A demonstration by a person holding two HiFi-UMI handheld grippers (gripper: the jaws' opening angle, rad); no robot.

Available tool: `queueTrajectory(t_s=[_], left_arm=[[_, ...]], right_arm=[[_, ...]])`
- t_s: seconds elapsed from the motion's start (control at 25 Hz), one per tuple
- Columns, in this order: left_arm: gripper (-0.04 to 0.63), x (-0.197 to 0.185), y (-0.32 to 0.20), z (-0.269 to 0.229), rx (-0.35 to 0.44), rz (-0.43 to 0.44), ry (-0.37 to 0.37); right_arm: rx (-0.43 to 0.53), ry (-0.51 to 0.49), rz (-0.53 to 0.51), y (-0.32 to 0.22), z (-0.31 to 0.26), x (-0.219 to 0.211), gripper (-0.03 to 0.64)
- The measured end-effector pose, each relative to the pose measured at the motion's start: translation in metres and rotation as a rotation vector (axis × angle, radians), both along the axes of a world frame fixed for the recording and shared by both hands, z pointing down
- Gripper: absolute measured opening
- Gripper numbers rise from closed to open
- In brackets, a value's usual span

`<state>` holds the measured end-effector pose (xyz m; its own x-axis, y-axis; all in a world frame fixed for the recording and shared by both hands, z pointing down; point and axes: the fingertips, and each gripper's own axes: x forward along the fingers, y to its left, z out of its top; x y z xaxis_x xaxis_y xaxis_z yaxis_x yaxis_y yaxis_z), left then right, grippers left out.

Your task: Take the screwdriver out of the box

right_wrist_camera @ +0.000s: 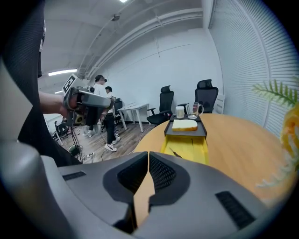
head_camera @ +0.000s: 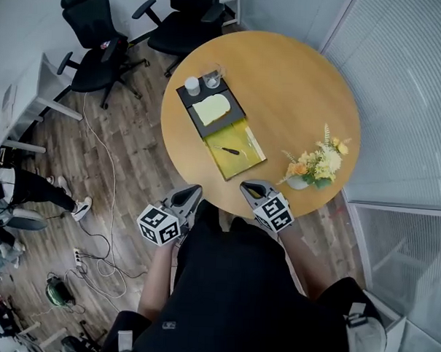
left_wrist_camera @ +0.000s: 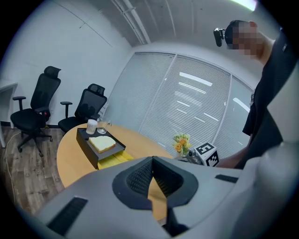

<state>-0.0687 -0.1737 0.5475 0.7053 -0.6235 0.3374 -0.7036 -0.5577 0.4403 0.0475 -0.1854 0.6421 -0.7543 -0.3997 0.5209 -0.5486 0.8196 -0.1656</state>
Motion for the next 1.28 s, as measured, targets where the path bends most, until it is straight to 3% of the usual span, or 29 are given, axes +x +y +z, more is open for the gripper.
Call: queueTrajectory(t_s=[0.36, 0.72, 1.28], left_arm=[[0.006, -0.010, -0.047, 0.015, -0.026, 0.097, 0.016], [0.006, -0.018, -0.081, 0.025, -0.056, 0.181, 0.032], [0.006, -0.029, -0.100, 0.033, -0.096, 0.167, 0.046]], right_arm=[[-0.043, 0.074, 0.088, -0.028, 0.020, -0.010, 0.008], [-0.060, 0.159, 0.093, -0.063, 0.038, -0.031, 0.008], [-0.025, 0.370, -0.035, -0.101, 0.075, -0.036, 0.009]])
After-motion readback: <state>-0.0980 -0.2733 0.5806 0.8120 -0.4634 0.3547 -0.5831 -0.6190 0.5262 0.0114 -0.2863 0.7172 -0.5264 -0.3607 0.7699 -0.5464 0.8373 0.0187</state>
